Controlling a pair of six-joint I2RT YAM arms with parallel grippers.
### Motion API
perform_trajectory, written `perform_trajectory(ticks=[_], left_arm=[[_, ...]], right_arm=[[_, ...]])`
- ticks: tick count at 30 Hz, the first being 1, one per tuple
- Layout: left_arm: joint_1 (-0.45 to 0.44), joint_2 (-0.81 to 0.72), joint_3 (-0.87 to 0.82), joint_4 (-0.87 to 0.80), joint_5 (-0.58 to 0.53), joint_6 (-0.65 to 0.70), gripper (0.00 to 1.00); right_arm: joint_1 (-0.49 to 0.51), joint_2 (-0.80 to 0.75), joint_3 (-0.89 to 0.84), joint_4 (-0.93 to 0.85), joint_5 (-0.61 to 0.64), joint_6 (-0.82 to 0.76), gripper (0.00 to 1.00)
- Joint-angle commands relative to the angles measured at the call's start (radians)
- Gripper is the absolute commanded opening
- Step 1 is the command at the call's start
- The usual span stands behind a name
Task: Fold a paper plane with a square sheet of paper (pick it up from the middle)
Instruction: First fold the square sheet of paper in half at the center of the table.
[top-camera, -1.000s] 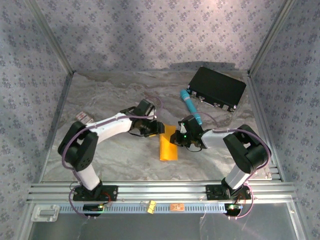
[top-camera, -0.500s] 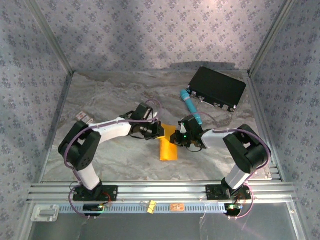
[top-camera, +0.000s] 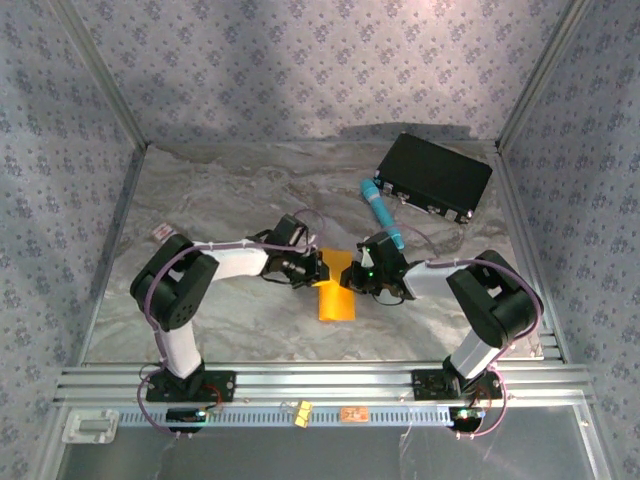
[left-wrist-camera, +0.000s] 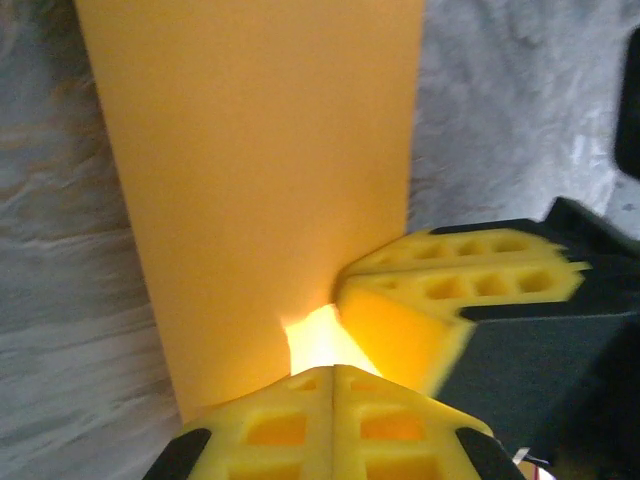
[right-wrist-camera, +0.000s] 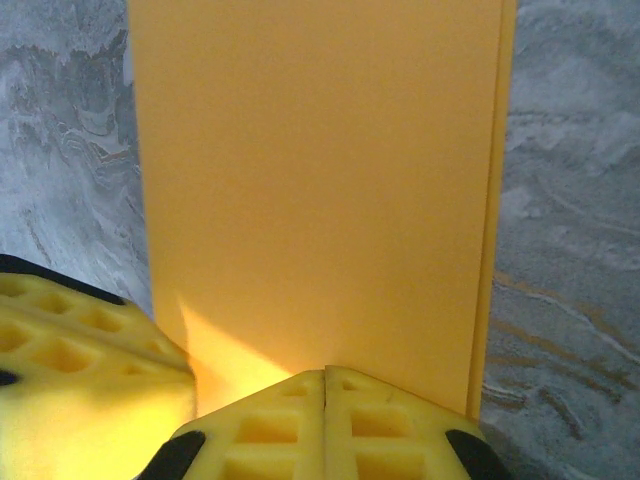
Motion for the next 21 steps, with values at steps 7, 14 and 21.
perform_trajectory(ticks=[7,14,21], left_arm=[[0.010,0.049,-0.069,-0.041,-0.083,0.093,0.00],[0.024,-0.031,-0.032,-0.057,-0.072,0.073,0.00],[0.067,-0.011,0.029,-0.025,-0.007,0.060,0.03]], right_arm=[[0.014,0.027,-0.044,-0.085,0.061,0.021,0.00],[0.013,0.029,-0.032,-0.100,0.062,0.014,0.00],[0.012,0.039,-0.011,-0.122,0.062,0.005,0.00]])
